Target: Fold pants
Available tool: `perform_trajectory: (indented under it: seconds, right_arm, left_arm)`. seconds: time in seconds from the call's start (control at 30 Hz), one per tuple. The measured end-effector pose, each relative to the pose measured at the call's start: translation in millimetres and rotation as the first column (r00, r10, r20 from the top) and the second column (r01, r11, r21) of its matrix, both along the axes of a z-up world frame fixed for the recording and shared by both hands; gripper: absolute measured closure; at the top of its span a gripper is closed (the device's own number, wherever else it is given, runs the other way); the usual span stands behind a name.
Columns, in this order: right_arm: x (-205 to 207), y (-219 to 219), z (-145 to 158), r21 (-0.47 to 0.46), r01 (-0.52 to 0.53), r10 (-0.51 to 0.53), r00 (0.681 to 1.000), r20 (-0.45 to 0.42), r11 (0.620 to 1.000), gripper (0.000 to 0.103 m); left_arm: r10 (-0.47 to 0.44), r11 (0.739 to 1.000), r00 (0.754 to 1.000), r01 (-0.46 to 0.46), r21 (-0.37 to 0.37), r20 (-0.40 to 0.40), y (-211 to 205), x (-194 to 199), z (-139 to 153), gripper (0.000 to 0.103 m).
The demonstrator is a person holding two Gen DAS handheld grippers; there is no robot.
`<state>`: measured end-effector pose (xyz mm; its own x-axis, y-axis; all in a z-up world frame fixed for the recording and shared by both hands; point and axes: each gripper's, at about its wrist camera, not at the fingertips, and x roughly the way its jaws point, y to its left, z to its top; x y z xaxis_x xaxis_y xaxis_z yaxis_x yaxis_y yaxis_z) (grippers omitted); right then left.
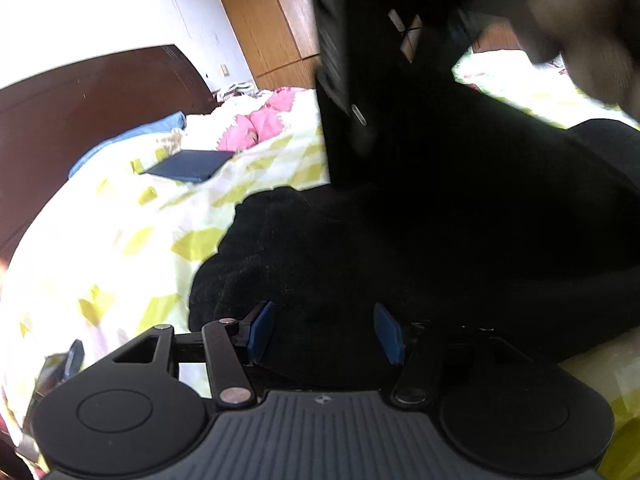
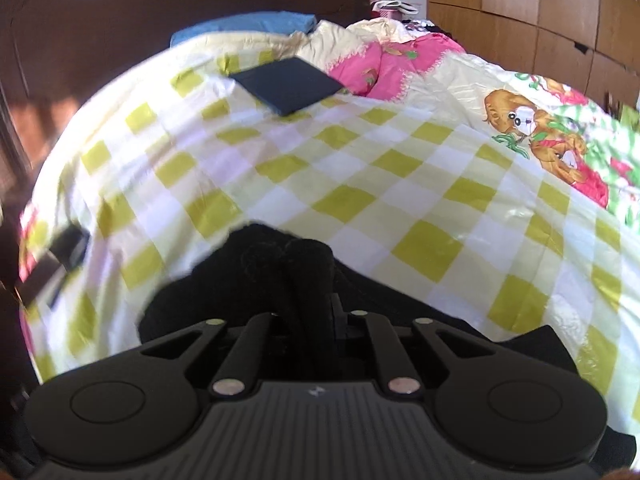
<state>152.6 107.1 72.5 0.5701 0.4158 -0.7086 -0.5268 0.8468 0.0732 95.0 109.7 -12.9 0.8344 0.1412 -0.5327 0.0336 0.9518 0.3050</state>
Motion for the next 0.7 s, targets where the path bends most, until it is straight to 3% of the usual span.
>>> perform_trajectory:
  seconds: [0.1, 0.17, 0.37, 0.47, 0.7]
  right_arm:
    - [-0.8, 7.0, 21.0, 0.061, 0.006, -0.007, 1.0, 0.029, 0.998, 0.095]
    - [-2.5, 22.2, 24.0, 0.043, -0.005, 0.003, 0.999, 0.055, 0.999, 0.095]
    - [0.3, 61.4, -17.4, -0.026, -0.041, 0.041, 0.999, -0.006, 0.999, 0.095]
    - [-1.2, 61.7, -17.7, 0.01, -0.043, 0.043, 0.999, 0.001, 0.999, 0.095]
    - [1.5, 37.6, 20.3, 0.165, 0.06, -0.073, 0.995, 0.072, 0.984, 0.095]
  left_arm:
    - [-0.001, 0.999, 1.0, 0.001, -0.037, -0.002, 2.6, -0.6, 0.5, 0.035]
    - [0.001, 0.998, 1.0, -0.001, -0.056, -0.004, 4.3, -1.7, 0.7, 0.035]
    - [0.005, 0.998, 1.0, -0.005, -0.058, 0.001, 9.5, 1.8, -2.9, 0.035]
    - [0.01, 0.998, 1.0, -0.009, -0.059, 0.004, 9.2, -1.0, -3.0, 0.035]
    - [0.004, 0.997, 1.0, -0.004, -0.077, 0.004, 12.2, 1.9, -7.1, 0.036]
